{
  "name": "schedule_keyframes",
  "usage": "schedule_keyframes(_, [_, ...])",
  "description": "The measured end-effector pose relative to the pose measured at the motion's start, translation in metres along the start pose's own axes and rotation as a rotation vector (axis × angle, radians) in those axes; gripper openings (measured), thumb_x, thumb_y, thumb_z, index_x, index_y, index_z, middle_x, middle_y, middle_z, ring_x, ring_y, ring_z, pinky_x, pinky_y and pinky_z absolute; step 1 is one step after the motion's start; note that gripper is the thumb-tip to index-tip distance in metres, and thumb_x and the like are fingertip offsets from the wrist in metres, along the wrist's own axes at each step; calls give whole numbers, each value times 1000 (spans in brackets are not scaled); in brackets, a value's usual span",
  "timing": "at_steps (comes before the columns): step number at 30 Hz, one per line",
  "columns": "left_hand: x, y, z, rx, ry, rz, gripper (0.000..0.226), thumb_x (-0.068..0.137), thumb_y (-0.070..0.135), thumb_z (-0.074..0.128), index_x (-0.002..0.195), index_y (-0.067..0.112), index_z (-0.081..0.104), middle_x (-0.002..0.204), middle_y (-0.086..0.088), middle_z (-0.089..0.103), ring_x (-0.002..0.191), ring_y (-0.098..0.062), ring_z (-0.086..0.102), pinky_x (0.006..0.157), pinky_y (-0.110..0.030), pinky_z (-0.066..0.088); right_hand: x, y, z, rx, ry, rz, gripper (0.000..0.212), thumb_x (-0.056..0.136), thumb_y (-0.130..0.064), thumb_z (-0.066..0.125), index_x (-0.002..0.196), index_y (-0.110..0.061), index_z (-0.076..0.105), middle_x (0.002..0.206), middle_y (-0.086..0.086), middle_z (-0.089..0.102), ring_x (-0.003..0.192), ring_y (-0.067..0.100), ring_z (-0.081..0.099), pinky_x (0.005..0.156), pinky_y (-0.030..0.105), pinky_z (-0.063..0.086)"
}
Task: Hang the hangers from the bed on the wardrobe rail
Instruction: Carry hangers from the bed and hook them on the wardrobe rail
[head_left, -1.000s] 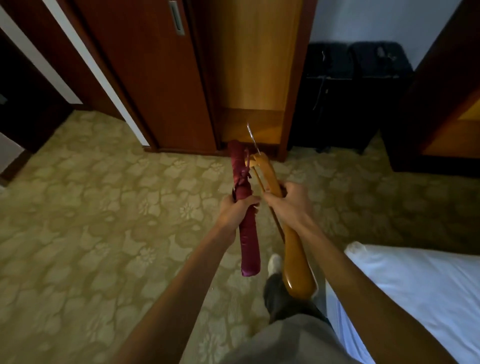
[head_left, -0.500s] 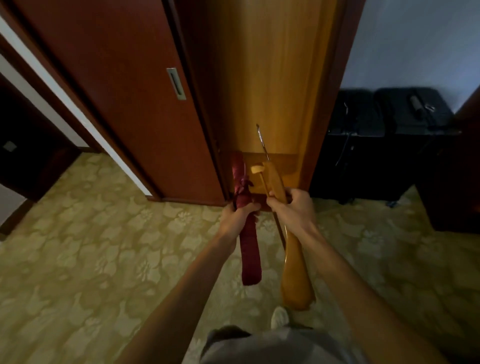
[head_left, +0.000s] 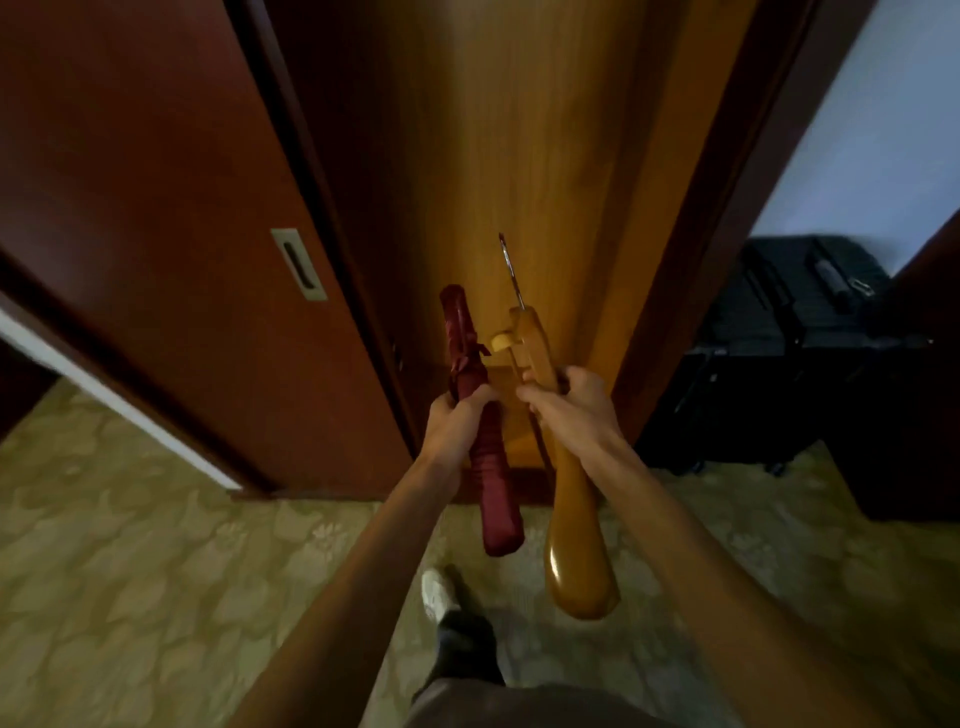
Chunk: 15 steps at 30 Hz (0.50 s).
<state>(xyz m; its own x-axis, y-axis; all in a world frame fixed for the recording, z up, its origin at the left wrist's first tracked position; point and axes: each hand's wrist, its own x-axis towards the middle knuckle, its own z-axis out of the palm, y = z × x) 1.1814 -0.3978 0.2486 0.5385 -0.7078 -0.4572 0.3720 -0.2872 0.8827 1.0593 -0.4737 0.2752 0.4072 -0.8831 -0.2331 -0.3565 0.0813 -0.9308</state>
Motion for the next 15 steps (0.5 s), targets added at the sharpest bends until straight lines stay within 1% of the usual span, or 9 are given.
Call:
schedule_keyframes(2, [44,36,-11,23,-50,23,18,86,31,71,91,14,72,74,1,70,70,-18,68,70,-38,55,39,-30,20,13,24,-8,4,88,-21,70,88,-25,69,76,-6,68,68,8,63,63,24,52])
schedule_keyframes(3, [65,56,-16,40,-65,28,23,86,34,71,96,13,72,77,-1,71,72,-18,70,68,-37,57,59,-45,29,16,35,-6,4,89,-22,70,88,-25,69,75,-5,68,66,8,62,61,23,51])
schedule_keyframes(6, [119,119,-28,83,-107,33,38,84,37,70,107,7,69,76,-2,72,70,-18,70,64,-33,53,112,-94,50,-17,51,-24,2,88,-26,70,87,-24,71,74,-4,68,66,9,63,61,24,52])
schedule_keyframes(7, [135,140,-30,97,-126,53,37,85,37,69,107,6,69,74,-2,72,68,-17,69,65,-33,53,130,-111,54,-20,52,-35,3,88,-26,70,86,-24,71,74,-4,68,65,9,62,60,23,51])
schedule_keyframes(9, [162,182,-32,117,-140,100,36,86,36,68,106,7,70,72,-1,73,68,-16,69,66,-32,53,161,-144,59,-13,76,-64,4,88,-25,70,85,-25,72,74,-6,67,64,5,61,54,15,46])
schedule_keyframes(11, [180,221,-31,128,-157,145,36,87,37,68,109,9,69,74,0,74,70,-15,70,67,-32,55,185,-174,59,-4,101,-91,3,89,-25,70,88,-26,72,75,-7,66,64,4,59,53,13,43])
schedule_keyframes(13, [195,255,-27,124,-180,194,37,86,37,68,110,9,68,75,-1,74,73,-18,71,70,-36,56,205,-203,55,23,106,-131,4,89,-23,70,92,-24,72,77,-6,68,67,4,61,55,14,46])
schedule_keyframes(15, [205,290,-20,143,-184,239,35,85,38,69,108,11,69,78,-4,74,76,-21,71,76,-40,57,222,-232,48,47,98,-184,5,89,-23,71,93,-22,73,76,-5,68,67,4,62,56,14,49])
